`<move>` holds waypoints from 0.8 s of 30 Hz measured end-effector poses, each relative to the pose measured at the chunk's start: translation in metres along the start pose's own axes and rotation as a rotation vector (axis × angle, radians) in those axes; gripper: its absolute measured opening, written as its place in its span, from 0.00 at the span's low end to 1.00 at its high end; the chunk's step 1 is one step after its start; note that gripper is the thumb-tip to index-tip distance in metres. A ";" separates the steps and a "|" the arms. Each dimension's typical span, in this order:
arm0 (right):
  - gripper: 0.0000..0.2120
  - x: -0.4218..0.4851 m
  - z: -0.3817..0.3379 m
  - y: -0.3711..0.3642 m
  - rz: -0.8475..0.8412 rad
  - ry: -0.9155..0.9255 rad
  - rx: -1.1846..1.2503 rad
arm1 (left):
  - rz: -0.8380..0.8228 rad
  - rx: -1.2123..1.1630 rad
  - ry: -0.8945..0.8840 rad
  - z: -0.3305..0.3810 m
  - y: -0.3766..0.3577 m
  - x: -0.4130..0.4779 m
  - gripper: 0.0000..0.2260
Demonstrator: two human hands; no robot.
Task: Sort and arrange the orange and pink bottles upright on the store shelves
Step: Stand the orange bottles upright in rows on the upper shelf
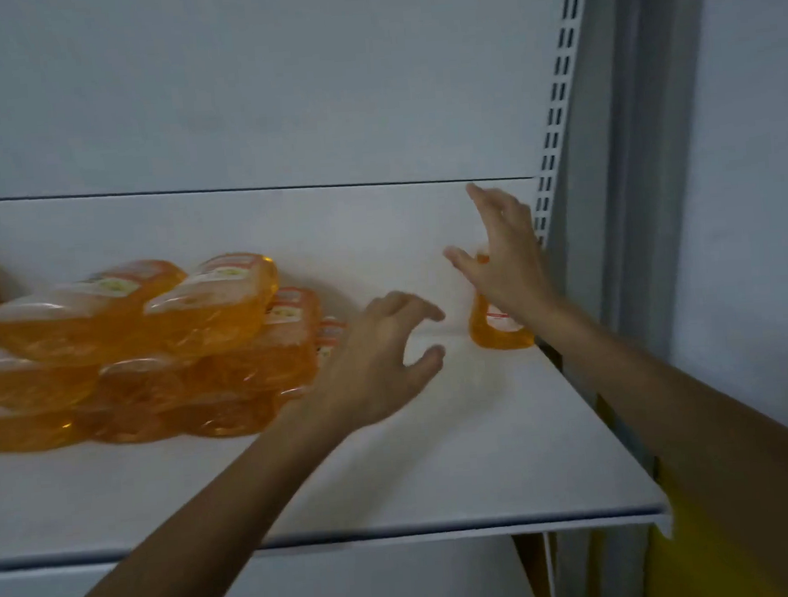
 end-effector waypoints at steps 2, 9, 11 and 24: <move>0.28 0.004 -0.034 -0.030 -0.131 -0.023 0.148 | 0.164 0.002 0.026 -0.014 0.053 -0.010 0.16; 0.31 0.010 -0.121 -0.124 -0.373 -0.200 0.418 | 0.060 0.270 0.573 -0.131 0.112 -0.055 0.27; 0.35 0.017 -0.125 -0.154 -0.498 -0.313 0.380 | -0.072 0.345 0.591 -0.140 0.102 -0.062 0.33; 0.27 0.034 -0.148 -0.130 -0.278 -0.327 0.714 | 0.284 0.029 0.360 -0.124 0.110 -0.071 0.46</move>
Point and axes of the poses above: each hand's wrist, its own x-axis towards the middle knuckle, its own y-axis out of the back of the hand, z = x × y, the point moved 8 cm from there along x, towards the middle knuckle, and after that the axes turned 11 degrees about x, right-handed, at the moved point
